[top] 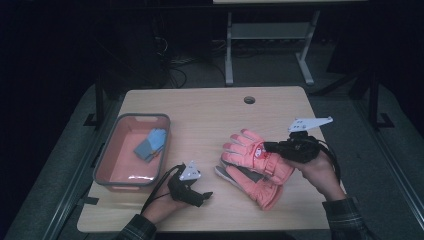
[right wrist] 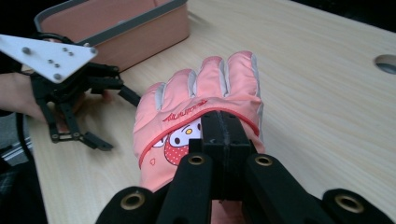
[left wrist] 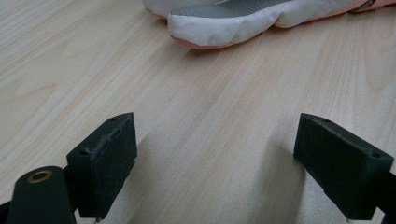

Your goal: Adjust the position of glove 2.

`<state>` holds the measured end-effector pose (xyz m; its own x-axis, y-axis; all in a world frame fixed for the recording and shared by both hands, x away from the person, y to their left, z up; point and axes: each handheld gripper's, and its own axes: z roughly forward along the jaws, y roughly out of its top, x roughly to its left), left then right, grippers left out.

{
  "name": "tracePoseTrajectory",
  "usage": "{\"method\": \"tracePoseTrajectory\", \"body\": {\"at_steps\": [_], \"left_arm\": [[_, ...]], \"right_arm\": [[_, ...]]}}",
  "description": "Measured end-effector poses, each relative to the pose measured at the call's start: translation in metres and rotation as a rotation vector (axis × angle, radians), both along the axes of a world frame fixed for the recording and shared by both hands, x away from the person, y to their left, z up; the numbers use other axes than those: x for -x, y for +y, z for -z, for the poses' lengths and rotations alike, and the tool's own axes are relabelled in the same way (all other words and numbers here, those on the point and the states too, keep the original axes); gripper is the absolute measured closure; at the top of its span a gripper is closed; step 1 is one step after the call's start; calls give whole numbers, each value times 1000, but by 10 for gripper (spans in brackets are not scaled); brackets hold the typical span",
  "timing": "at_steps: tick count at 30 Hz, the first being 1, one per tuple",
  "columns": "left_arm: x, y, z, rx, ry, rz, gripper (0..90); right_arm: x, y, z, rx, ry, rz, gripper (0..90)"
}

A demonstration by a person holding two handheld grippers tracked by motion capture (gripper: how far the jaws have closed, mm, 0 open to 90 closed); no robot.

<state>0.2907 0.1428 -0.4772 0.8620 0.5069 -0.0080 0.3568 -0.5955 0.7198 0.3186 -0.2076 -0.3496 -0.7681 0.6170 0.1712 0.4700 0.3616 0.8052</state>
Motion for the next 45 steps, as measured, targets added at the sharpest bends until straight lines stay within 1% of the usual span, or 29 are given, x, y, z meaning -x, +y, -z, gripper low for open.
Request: {"method": "tracePoseTrajectory", "body": {"at_steps": [4,8,11,15,17,18,19,22,24,26,28,29,31,32,33,35,37,38,42,43,45], "left_arm": [[0,0,0,-1,0,0,124],[0,0,0,-3,4,2,124],[0,0,0,-4,4,3,124],[0,0,0,-3,5,2,124],[0,0,0,0,5,1,124],[0,0,0,0,5,2,124],[-1,0,0,0,5,3,124],[-1,0,0,0,4,3,124],[-1,-1,0,0,6,2,124],[-1,-1,0,-1,6,2,124],[-1,-1,0,0,6,2,124],[-1,-1,0,0,6,2,125],[-1,-1,0,4,4,0,124],[-1,-1,0,4,5,0,124],[-1,-1,0,4,4,1,124],[-1,-1,0,4,2,2,124],[-2,-1,0,-3,-3,8,124],[-2,-1,0,-2,0,7,124],[-2,-2,0,-4,1,8,123],[-3,-2,-1,-11,5,7,124],[-3,-4,-3,-32,14,-3,124]], "right_arm": [[3,11,1,-1,0,-14,900],[3,19,7,-14,19,-12,900],[4,26,13,1,34,-28,900],[3,27,21,14,59,-24,900],[4,27,23,20,63,-22,900],[4,26,23,19,80,-12,900],[5,26,23,16,86,-7,900],[7,28,18,9,90,9,900],[11,33,15,19,104,19,900],[13,36,16,42,100,14,900],[14,39,21,56,115,15,900],[14,39,24,67,109,7,900],[13,39,31,89,113,4,899],[12,39,34,108,110,3,895],[11,38,37,124,100,-4,887],[8,37,44,151,109,-7,871],[7,35,49,154,117,-15,853],[6,34,50,153,116,-17,825],[5,28,45,110,101,-26,683],[5,26,43,99,101,-24,667],[5,21,40,76,82,-25,639]]}}
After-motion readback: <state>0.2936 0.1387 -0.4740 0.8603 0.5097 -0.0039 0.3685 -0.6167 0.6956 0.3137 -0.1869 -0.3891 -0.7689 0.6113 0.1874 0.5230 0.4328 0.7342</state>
